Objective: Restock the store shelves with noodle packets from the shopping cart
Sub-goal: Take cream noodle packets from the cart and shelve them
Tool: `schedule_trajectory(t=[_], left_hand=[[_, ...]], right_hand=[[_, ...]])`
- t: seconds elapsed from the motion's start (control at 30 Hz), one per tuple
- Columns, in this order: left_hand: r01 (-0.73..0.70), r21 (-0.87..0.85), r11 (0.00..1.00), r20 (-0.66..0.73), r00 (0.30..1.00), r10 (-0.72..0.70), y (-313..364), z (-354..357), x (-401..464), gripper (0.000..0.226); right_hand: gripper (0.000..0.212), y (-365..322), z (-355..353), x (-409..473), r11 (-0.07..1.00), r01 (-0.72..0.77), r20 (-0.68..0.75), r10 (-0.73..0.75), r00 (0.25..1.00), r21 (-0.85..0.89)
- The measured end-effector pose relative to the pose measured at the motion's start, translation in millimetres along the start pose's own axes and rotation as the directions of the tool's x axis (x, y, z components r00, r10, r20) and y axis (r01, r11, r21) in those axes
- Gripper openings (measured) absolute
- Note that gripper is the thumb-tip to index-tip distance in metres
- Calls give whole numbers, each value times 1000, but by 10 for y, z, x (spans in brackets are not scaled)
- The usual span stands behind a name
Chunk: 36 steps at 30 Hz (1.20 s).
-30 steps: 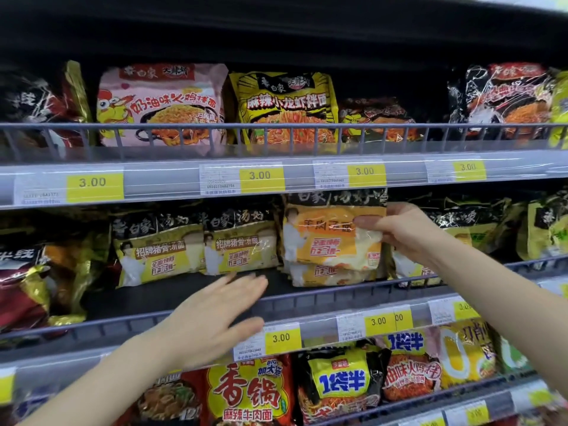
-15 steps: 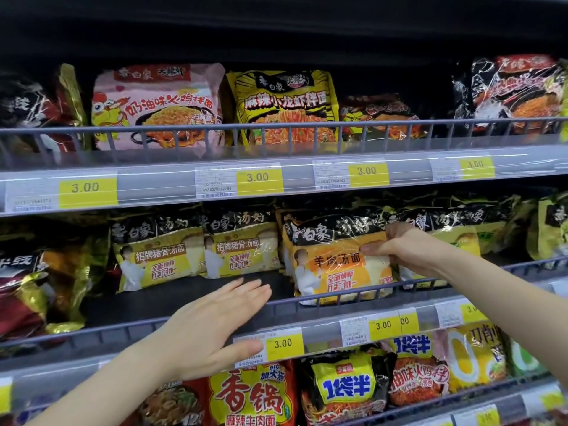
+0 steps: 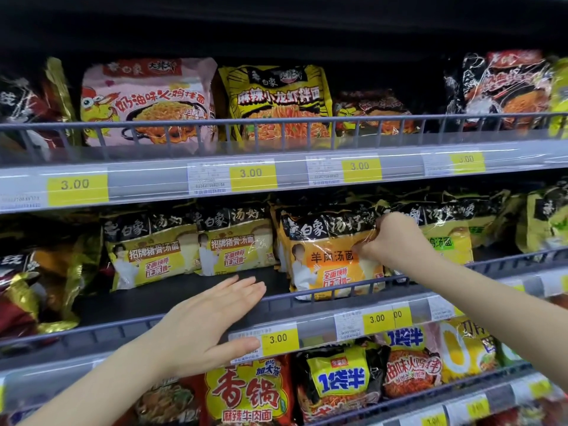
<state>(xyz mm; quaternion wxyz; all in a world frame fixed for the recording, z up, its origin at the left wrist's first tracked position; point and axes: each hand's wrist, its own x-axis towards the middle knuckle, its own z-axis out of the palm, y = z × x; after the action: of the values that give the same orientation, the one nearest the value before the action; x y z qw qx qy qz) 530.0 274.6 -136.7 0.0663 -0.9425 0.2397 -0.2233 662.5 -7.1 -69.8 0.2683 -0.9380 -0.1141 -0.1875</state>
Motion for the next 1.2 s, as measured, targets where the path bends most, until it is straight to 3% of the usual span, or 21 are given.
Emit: schedule_trajectory(t=[0.1, 0.23, 0.3, 0.4, 0.53, 0.73, 0.83, 0.93, 1.03, 1.2], left_hand=[[12, -67, 998, 24, 1000, -11, 2, 3, 6, 73], [17, -99, 995, 53, 999, -11, 1, -11, 7, 78], [5, -63, 998, 69, 998, 0, 2, -34, -6, 77], [-22, 37, 999, 126, 992, 17, 39, -143, 19, 77], [67, -28, 997, 345, 937, -53, 76, -286, 65, 82], [201, -56, 978, 415, 896, -160, 77, -705, -36, 90], [280, -28, 959, 415, 877, -244, 46, -999, -238, 90], [373, 19, 928, 401, 847, -349, 9, -1280, -533, 97], [502, 64, 862, 369, 791, -488, -17, -1520, -901, 97], [695, 150, 704, 311, 642, -700, 104, -1892, -1486, 96]], right_hand=[[25, -79, 9, -136, 980, 56, -89, -74, 993, -191], [61, -109, 89, -244, 806, 100, -176, -246, 953, -584], [69, -56, 106, -253, 701, 191, -134, -381, 915, -687], [62, 12, 80, -277, 641, 329, -33, -484, 874, -693], [51, -133, 18, -471, 651, 410, 126, -437, 891, -639], [42, -724, -131, -706, 643, 584, 268, -526, 807, -496], [23, -1115, -201, -810, 624, 684, 452, -520, 724, -378], [17, -1441, -160, -834, 591, 748, 415, -625, 661, -303], [23, -1691, 86, -806, 537, 830, 442, -714, 544, -153], [33, -2227, 376, -817, 400, 916, 436, -832, 343, 42]])
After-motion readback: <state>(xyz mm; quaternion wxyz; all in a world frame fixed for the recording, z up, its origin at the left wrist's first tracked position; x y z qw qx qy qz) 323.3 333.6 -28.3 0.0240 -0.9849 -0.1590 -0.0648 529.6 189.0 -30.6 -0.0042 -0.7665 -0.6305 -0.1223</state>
